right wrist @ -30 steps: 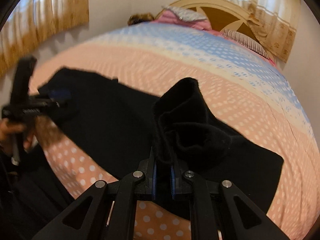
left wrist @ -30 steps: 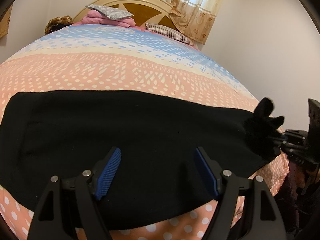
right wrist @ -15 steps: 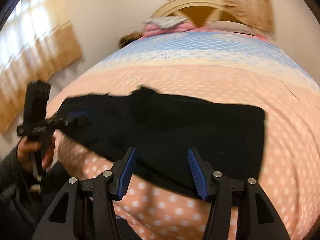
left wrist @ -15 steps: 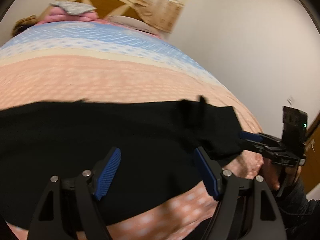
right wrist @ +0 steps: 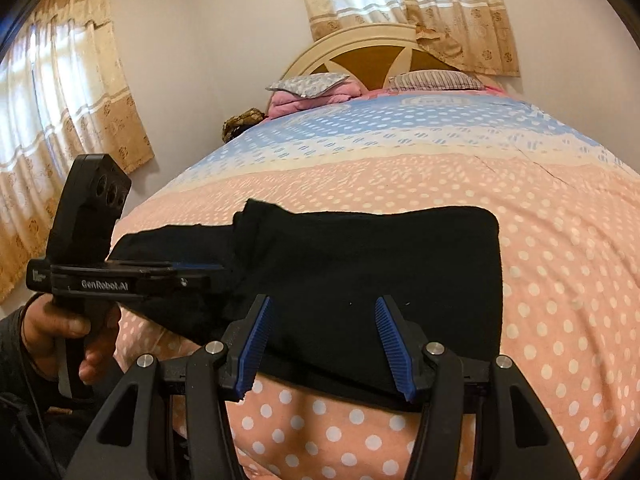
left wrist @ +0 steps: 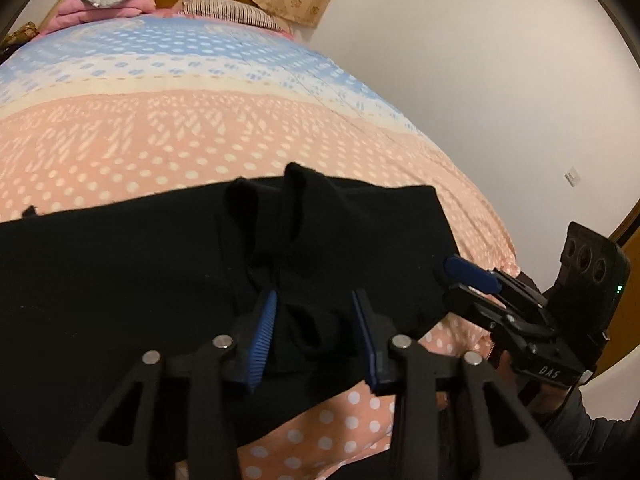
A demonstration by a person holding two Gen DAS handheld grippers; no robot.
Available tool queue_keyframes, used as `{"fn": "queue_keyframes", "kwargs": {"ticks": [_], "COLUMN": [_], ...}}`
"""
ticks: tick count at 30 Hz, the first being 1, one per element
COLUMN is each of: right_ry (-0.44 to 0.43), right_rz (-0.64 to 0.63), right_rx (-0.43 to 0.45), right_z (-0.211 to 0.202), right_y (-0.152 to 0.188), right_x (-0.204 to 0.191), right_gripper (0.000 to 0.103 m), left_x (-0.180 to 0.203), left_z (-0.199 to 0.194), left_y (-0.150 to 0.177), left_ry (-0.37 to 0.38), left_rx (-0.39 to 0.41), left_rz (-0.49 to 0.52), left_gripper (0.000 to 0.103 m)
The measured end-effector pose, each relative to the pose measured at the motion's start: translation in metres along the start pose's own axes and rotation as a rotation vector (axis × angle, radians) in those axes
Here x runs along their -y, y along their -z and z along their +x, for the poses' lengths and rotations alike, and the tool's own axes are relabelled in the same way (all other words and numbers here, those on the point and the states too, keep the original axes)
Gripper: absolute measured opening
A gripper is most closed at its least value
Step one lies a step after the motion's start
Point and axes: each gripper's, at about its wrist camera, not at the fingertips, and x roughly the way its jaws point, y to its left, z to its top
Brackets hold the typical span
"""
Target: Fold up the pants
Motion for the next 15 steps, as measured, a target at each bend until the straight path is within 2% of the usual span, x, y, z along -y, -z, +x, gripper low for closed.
{"fn": "queue_keyframes", "kwargs": {"ticks": [3, 4, 5, 9, 13, 15], "right_ry": [-0.005, 0.003, 0.011, 0.030, 0.044, 0.048], "right_rz": [0.047, 0.062, 0.073, 0.153, 0.212, 0.216], "right_rx": [0.022, 0.036, 0.050, 0.096, 0.127, 0.130], "right_z": [-0.005, -0.007, -0.009, -0.014, -0.018, -0.019], "right_y": [0.000, -0.001, -0.001, -0.003, -0.004, -0.004], "right_x": [0.010, 0.013, 0.016, 0.032, 0.042, 0.042], "right_gripper": [0.055, 0.055, 0.055, 0.055, 0.055, 0.055], "left_x": [-0.006, -0.007, -0.006, -0.016, -0.016, -0.014], "left_z": [0.006, 0.004, 0.005, -0.009, -0.016, -0.018], "left_y": [-0.002, -0.001, -0.002, 0.004, 0.001, -0.004], "left_ry": [0.002, 0.002, -0.006, 0.029, -0.013, -0.015], "left_rx": [-0.011, -0.006, -0.005, 0.019, 0.058, 0.091], "left_rz": [-0.051, -0.059, -0.055, -0.098, -0.069, -0.068], "left_gripper": [0.037, 0.026, 0.007, 0.006, 0.006, 0.011]}}
